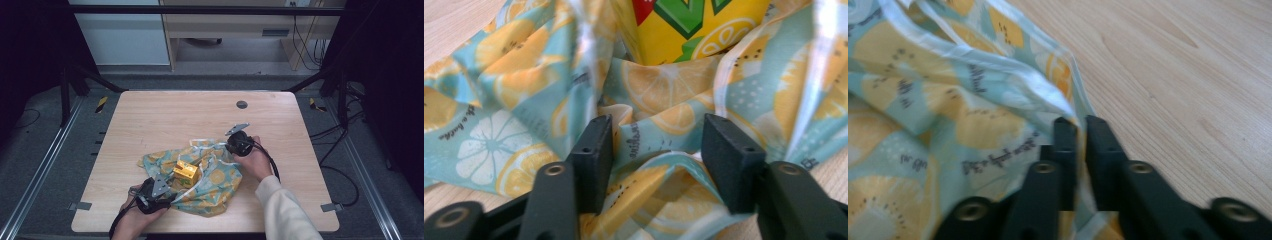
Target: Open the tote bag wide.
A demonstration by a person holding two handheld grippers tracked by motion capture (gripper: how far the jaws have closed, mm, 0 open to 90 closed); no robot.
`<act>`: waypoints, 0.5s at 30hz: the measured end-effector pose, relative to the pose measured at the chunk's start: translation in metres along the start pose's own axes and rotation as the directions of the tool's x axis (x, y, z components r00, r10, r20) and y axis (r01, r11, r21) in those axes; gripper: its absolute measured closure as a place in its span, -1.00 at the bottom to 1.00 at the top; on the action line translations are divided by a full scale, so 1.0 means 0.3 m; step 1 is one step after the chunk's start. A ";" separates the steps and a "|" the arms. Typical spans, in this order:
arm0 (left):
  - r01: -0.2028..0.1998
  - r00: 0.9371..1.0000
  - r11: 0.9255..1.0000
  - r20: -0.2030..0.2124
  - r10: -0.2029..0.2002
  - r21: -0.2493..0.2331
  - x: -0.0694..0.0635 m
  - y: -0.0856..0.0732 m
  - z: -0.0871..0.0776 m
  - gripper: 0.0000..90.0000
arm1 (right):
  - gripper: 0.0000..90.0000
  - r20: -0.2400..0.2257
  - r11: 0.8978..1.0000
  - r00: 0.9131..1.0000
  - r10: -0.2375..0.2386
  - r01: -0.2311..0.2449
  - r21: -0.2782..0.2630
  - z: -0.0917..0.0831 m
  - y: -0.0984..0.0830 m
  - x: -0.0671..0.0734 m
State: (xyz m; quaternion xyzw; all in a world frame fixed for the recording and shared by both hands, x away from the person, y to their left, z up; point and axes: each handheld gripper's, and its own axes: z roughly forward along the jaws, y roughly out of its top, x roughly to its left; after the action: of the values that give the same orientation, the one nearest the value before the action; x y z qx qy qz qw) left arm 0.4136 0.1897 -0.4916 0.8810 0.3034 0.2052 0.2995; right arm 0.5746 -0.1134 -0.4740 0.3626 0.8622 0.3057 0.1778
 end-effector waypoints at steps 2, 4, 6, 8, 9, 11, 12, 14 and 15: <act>0.007 1.000 1.000 0.004 -0.007 0.001 0.002 0.001 0.001 -0.02 | 0.54 -0.002 1.000 1.000 -0.001 0.001 -0.019 -0.021 0.004 0.003; 0.015 1.000 1.000 0.005 -0.015 0.001 0.002 0.000 0.002 -0.04 | 0.27 0.010 0.998 1.000 0.004 -0.004 -0.058 -0.063 0.015 0.006; 0.021 1.000 1.000 0.006 -0.021 0.000 0.002 0.000 0.002 -0.06 | 0.11 0.014 0.995 1.000 0.003 -0.002 -0.099 -0.114 0.024 0.011; 0.018 1.000 1.000 0.005 -0.018 -0.003 0.001 0.003 0.002 -0.08 | -0.08 0.009 0.992 1.000 0.004 -0.003 -0.126 -0.164 0.031 0.020; 0.021 1.000 1.000 0.005 -0.021 -0.006 -0.001 0.005 0.001 -0.10 | -0.15 0.005 0.988 1.000 0.001 -0.001 -0.152 -0.203 0.033 0.030; 0.026 1.000 0.999 0.004 -0.026 -0.021 0.000 0.010 -0.005 -0.12 | -0.24 -0.013 0.981 1.000 -0.010 0.008 -0.192 -0.255 0.027 0.050; 0.029 1.000 0.999 0.001 -0.029 -0.033 0.000 0.012 -0.011 -0.12 | -0.26 -0.026 0.979 1.000 -0.012 0.007 -0.203 -0.277 0.023 0.064; 0.039 0.999 0.997 -0.006 -0.039 -0.060 0.006 0.016 -0.029 -0.11 | -0.26 -0.057 0.971 0.998 -0.032 0.017 -0.237 -0.313 0.009 0.099; 0.048 0.999 0.996 -0.006 -0.049 -0.082 0.009 0.017 -0.041 -0.07 | -0.26 -0.070 0.970 0.997 -0.045 0.027 -0.242 -0.327 0.001 0.119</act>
State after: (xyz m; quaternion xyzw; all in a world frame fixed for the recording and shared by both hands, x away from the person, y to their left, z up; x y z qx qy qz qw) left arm 0.4111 0.1931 -0.4787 0.8596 0.3172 0.2137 0.3388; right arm 0.4989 -0.1261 -0.4034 0.3109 0.8313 0.4181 0.1937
